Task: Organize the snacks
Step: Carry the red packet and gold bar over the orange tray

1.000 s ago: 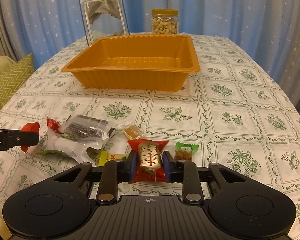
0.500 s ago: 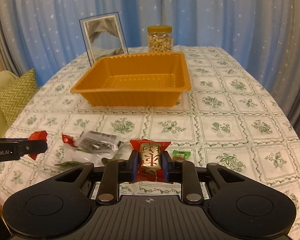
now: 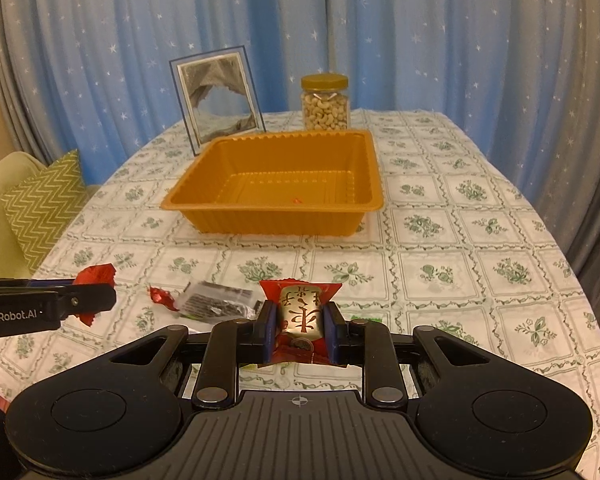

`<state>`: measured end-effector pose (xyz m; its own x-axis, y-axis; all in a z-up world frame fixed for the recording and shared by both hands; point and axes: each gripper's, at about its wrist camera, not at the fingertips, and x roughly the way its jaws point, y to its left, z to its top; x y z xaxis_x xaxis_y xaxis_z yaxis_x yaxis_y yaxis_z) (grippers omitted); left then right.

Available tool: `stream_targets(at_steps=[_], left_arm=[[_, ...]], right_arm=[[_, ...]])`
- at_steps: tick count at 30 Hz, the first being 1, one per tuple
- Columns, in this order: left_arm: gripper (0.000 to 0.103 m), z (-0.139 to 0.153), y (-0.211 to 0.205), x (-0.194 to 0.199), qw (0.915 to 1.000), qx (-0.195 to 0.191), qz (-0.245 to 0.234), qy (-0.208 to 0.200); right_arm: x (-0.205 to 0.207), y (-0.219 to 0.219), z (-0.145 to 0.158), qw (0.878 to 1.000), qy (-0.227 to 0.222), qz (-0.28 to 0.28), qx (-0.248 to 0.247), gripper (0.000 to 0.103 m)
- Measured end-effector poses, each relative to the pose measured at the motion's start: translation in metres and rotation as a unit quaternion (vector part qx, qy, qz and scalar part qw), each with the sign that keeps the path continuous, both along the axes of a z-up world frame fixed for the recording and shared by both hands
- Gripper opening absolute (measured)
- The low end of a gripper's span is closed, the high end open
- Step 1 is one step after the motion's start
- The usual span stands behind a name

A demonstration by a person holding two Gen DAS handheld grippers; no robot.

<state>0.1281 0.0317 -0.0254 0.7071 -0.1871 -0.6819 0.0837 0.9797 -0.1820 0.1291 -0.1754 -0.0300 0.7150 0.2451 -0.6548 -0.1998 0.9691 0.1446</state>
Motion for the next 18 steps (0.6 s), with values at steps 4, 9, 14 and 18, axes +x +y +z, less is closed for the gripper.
stream_targets(at_steps=[4,9,14,18], left_arm=[[0.034,0.006,-0.002,0.003,1.0000,0.002,-0.003,-0.003],[0.034,0.015,-0.004,0.014,0.9999,0.005,-0.006,-0.009],[0.034,0.023,-0.008,0.032,0.9998,0.005,-0.012,-0.015],[0.034,0.027,-0.012,0.050,0.9996,0.008,-0.019,-0.017]], right_arm=[[0.003,0.002,0.007,1.000,-0.003,0.001,0.003,0.025],[0.012,0.002,0.015,1.000,-0.006,0.002,0.005,0.025],[0.027,0.001,0.022,1.000,-0.012,0.001,0.007,0.025],[0.043,0.001,0.027,1.000,-0.015,0.002,0.009,0.025]])
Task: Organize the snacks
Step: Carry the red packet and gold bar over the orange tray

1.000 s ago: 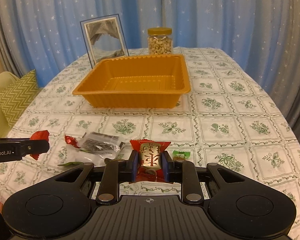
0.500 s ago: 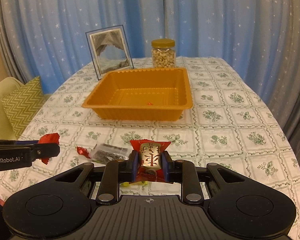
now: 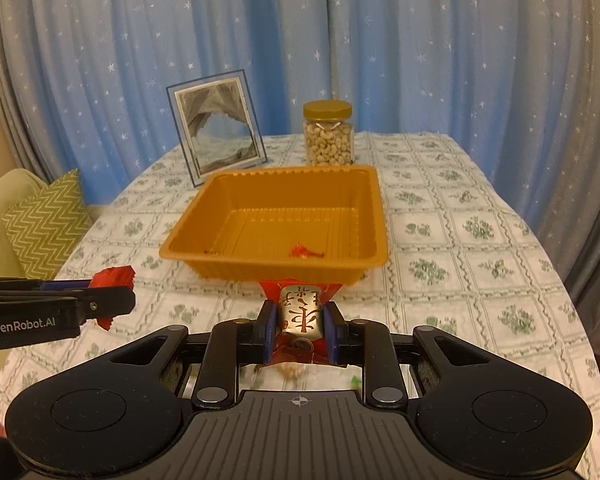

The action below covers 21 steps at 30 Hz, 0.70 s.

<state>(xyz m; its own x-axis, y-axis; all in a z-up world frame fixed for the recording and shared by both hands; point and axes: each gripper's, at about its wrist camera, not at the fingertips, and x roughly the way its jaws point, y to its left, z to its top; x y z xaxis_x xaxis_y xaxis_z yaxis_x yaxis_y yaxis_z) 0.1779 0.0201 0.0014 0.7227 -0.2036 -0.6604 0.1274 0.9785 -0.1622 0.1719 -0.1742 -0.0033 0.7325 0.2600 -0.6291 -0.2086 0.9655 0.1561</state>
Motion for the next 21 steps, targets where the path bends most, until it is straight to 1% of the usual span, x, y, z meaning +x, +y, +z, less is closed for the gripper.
stream_targets(at_steps=[13,21], left_arm=[[0.034,-0.001,-0.004,0.063,0.9999,-0.002,-0.011,-0.005],[0.034,-0.003,-0.009,0.107,0.9997,0.004,-0.021,-0.011]], right_arm=[[0.064,0.003,0.004,1.000,-0.002,0.005,0.007,0.025],[0.118,0.003,0.002,1.000,0.004,0.010,0.016,0.025]])
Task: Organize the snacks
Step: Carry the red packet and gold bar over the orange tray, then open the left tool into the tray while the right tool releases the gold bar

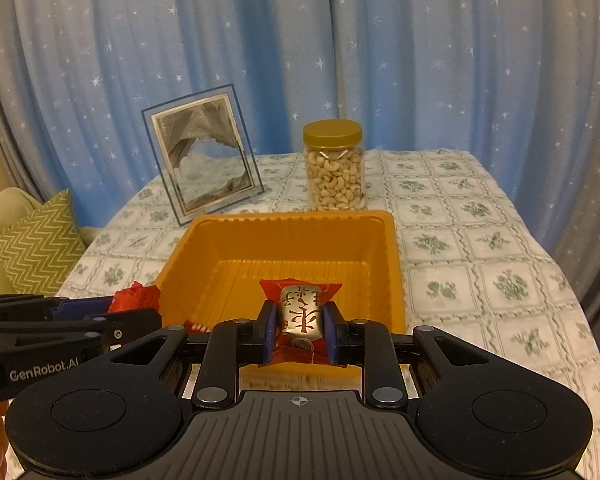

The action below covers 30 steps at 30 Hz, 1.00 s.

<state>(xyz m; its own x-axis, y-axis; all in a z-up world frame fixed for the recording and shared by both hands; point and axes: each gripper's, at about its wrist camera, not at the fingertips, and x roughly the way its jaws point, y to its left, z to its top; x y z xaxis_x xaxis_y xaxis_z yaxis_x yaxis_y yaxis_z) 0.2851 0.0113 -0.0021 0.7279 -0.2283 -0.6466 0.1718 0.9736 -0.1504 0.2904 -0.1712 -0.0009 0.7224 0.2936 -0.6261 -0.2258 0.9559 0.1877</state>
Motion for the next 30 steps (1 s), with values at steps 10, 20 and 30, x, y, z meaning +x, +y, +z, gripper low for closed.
stream_targets(at_steps=[10,20,30], left_arm=[[0.034,-0.016,-0.001,0.048,0.9999,0.006,0.000,0.010],[0.035,-0.030,-0.008,0.069,0.9997,0.008,-0.007,0.022],[0.039,-0.038,-0.002,0.072,0.9995,-0.004,0.003,0.032]], right_arm=[[0.048,-0.005,-0.017,1.000,0.028,-0.008,0.008,0.025],[0.063,-0.006,-0.032,0.999,0.044,-0.010,0.009,0.025],[0.063,-0.009,-0.034,0.999,0.046,-0.014,0.008,0.025]])
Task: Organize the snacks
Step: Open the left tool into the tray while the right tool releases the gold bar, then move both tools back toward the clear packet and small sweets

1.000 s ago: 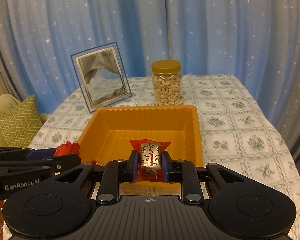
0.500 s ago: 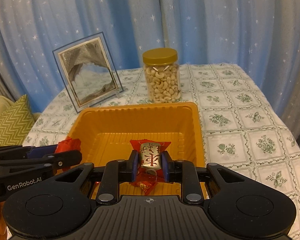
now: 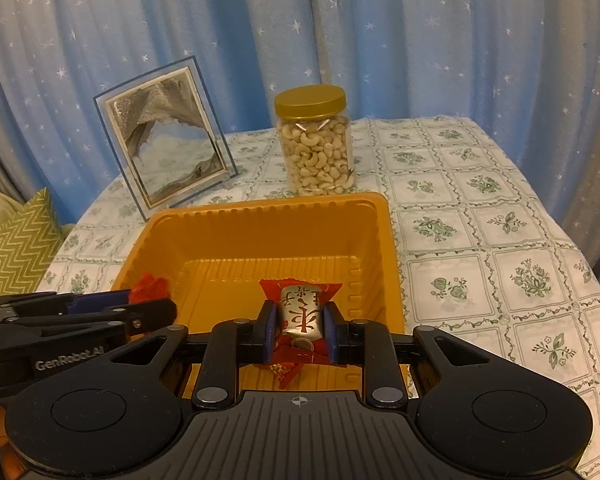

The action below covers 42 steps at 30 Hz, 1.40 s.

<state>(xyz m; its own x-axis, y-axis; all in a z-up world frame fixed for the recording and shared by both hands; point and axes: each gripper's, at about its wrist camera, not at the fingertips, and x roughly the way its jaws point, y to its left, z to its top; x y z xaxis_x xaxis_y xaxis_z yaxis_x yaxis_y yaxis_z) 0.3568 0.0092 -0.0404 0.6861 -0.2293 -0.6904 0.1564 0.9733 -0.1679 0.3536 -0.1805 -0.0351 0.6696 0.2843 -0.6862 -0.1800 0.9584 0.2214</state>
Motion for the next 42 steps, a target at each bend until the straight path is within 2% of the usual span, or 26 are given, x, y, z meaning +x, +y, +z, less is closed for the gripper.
stream_targets(at_steps=[3,5,18,21,22,23,24,25,33,35,42], left_arm=[[0.045,0.001,0.005,-0.005,1.0000,0.004,0.007,-0.001],[0.053,0.000,0.007,-0.005,1.0000,0.005,0.008,-0.001],[0.053,0.004,0.015,-0.013,0.9998,0.013,0.014,-0.005],[0.053,0.003,0.016,-0.014,0.9998,0.015,0.015,-0.004],[0.053,0.004,0.016,-0.015,0.9998,0.016,0.014,-0.004],[0.053,0.004,0.016,-0.017,0.9998,0.016,0.015,-0.005],[0.054,0.005,0.016,-0.018,0.9997,0.017,0.015,-0.005],[0.055,0.006,0.016,-0.020,0.9997,0.018,0.015,-0.006],[0.065,0.014,0.017,-0.048,0.9995,0.020,0.022,-0.013],[0.070,0.017,0.017,-0.060,0.9993,0.026,0.025,-0.013],[0.075,0.028,0.020,-0.113,0.9988,0.023,0.041,-0.016]], right_arm=[[0.000,-0.001,0.000,1.000,0.001,-0.001,0.003,0.025],[0.000,-0.001,0.001,1.000,0.000,-0.001,0.004,0.025],[0.004,0.006,0.003,1.000,-0.001,0.004,0.015,0.025],[0.005,0.005,0.005,0.999,-0.011,0.008,0.043,0.026],[0.005,0.004,0.005,0.999,-0.011,0.009,0.052,0.032],[0.005,0.003,0.006,0.998,-0.011,0.004,0.054,0.055],[0.003,0.002,0.007,0.998,-0.016,-0.003,0.056,0.066],[0.001,0.000,0.009,0.998,-0.022,-0.009,0.058,0.071],[-0.030,-0.021,0.013,0.998,-0.014,-0.035,0.056,0.071],[-0.044,-0.029,0.015,0.997,-0.012,-0.049,0.056,0.071],[-0.099,-0.044,0.020,0.997,-0.001,-0.074,0.027,0.071]])
